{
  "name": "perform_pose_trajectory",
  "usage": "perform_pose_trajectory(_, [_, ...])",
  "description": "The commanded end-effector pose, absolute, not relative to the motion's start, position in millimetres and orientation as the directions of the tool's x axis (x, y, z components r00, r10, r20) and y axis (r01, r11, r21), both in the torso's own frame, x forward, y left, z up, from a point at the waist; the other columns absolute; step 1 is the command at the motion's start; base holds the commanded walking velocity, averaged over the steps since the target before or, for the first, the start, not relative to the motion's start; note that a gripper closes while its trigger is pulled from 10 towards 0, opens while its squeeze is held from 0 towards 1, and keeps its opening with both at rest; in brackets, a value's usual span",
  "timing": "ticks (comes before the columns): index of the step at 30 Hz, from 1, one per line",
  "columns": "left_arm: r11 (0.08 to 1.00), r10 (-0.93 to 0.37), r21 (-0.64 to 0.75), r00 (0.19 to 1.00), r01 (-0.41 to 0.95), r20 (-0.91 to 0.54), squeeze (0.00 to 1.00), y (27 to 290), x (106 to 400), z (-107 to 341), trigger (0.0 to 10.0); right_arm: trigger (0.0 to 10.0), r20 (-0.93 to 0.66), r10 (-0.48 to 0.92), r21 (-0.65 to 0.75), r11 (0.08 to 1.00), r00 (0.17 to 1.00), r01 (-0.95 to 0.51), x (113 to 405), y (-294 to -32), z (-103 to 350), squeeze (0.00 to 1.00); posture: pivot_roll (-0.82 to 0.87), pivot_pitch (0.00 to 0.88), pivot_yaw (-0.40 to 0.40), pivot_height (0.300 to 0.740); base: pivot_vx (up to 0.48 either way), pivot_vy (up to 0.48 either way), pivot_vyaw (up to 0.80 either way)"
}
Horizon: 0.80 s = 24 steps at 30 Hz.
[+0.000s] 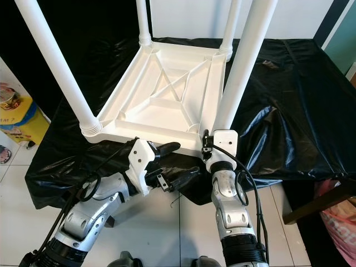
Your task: Building children table
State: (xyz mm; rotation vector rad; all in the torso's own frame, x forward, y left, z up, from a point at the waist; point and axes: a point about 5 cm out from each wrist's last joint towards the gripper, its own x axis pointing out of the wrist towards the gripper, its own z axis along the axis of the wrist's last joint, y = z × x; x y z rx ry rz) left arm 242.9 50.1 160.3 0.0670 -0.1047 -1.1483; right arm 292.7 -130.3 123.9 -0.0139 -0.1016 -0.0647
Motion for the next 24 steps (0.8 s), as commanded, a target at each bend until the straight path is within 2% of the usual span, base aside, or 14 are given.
perform_pose_trajectory(1, [0.409,-0.912,0.101,0.407,0.907,0.044,0.00,51,240,160,10.0,10.0,-0.016,-0.086,-0.027,0.996,0.996,0.086,286,-133,100,0.00,0.01,0.103,-0.018,0.740,0.000,0.000,0.00])
perform_pose_trajectory(7, [0.408,-0.913,0.100,0.405,0.907,0.050,0.00,50,240,161,10.0,10.0,-0.014,-0.092,-0.029,0.995,0.996,0.092,286,-132,103,0.00,0.01,0.104,-0.015,0.740,0.000,0.000,0.00])
perform_pose_trajectory(8, [0.408,-0.913,0.100,0.405,0.907,0.050,0.00,50,240,161,10.0,10.0,-0.002,-0.079,-0.025,0.997,0.997,0.079,285,-131,105,1.00,0.01,0.107,-0.013,0.740,0.000,0.000,0.00])
perform_pose_trajectory(15, [0.410,-0.912,0.101,0.407,0.906,0.049,0.00,51,240,161,10.0,10.0,0.047,-0.005,-0.006,1.000,0.999,0.005,284,-128,113,1.00,0.01,0.105,-0.013,0.740,0.000,0.000,0.00])
perform_pose_trajectory(18, [0.414,-0.910,0.102,0.411,0.905,0.049,0.00,51,240,161,10.0,10.0,0.091,0.097,-0.050,0.994,0.991,-0.093,281,-139,117,1.00,0.01,0.103,-0.020,0.740,0.000,0.000,0.00])
perform_pose_trajectory(22, [0.416,-0.909,0.102,0.413,0.904,0.049,0.00,51,241,161,10.0,10.0,0.103,0.147,-0.058,0.988,0.984,-0.142,281,-146,119,1.00,0.01,0.101,-0.021,0.740,0.000,0.000,0.00])
perform_pose_trajectory(24, [0.417,-0.909,0.101,0.414,0.903,0.049,0.00,51,241,161,10.0,10.0,0.108,0.181,-0.059,0.983,0.978,-0.175,282,-149,120,0.97,0.01,0.099,-0.021,0.740,0.000,0.000,0.00])
